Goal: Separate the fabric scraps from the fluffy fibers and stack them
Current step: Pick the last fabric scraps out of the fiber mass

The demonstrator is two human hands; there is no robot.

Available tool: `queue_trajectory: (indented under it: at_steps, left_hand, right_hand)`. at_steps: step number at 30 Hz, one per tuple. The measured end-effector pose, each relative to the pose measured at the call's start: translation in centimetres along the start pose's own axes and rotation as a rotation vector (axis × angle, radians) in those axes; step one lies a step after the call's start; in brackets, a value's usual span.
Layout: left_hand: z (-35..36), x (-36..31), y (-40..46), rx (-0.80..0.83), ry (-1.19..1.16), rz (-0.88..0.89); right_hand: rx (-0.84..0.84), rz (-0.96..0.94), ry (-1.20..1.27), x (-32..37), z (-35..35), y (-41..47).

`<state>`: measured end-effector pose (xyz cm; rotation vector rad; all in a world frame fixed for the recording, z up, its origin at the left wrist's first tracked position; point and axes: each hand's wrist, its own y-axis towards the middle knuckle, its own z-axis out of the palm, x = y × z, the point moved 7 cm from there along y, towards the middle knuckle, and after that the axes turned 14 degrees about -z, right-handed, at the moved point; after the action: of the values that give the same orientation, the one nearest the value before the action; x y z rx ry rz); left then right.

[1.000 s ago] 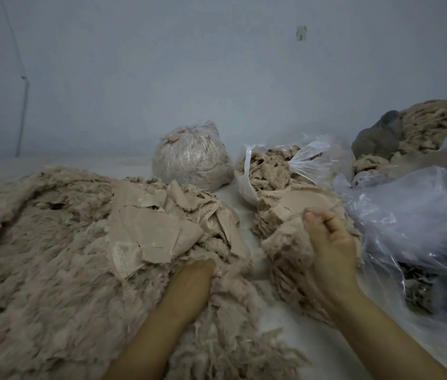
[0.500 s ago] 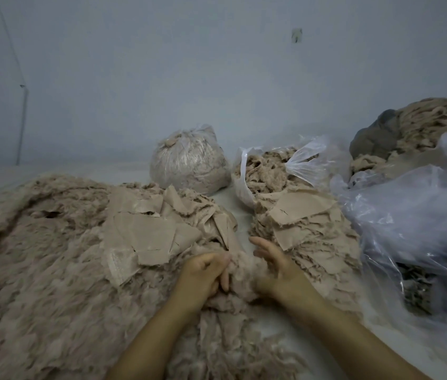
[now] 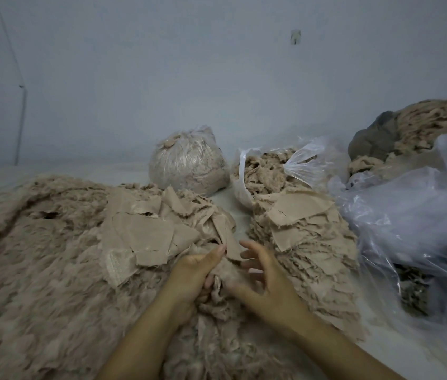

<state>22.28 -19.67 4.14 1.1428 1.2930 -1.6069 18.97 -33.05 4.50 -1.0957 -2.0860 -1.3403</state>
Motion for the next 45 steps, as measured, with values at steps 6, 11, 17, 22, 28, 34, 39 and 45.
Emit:
queue_trajectory:
  at_steps: [6,11,17,22,28,34,39,45]
  left_hand:
    - [0.9,-0.4,-0.6,0.121,0.111,0.071]
    - [0.4,-0.7,-0.7,0.089,0.25,0.092]
    - [0.4,0.1,-0.2,0.119,0.11,-0.023]
    - [0.6,0.1,-0.2,0.177,0.023,-0.036]
    - [0.7,-0.4,-0.6,0.156,0.167,0.111]
    - [0.2,-1.3,-0.6,-0.005,0.15,0.282]
    - [-2.1,-0.4,0.6,-0.098,-0.086,0.111]
    - [2.1,1.0,0.0,0.071,0.207,0.085]
  right_hand:
    - [-0.151,-0.025,-0.149,0.0,-1.0,0.3]
    - [-0.234,0.264,0.363,-1.8,-1.2,0.1]
    - [-0.001,0.316,0.522,-1.9,0.4,-0.5]
    - [-0.11,0.196,0.351,-1.1,-0.9,0.2]
    - [-0.102,0.131,0.285,-0.7,-1.3,0.3]
    - [-0.2,0.103,0.167,-0.8,-1.7,0.5]
    - [-0.438,0.169,0.287,-2.3,-3.8,0.2]
    - [-0.396,0.169,0.367,-1.6,-1.8,0.0]
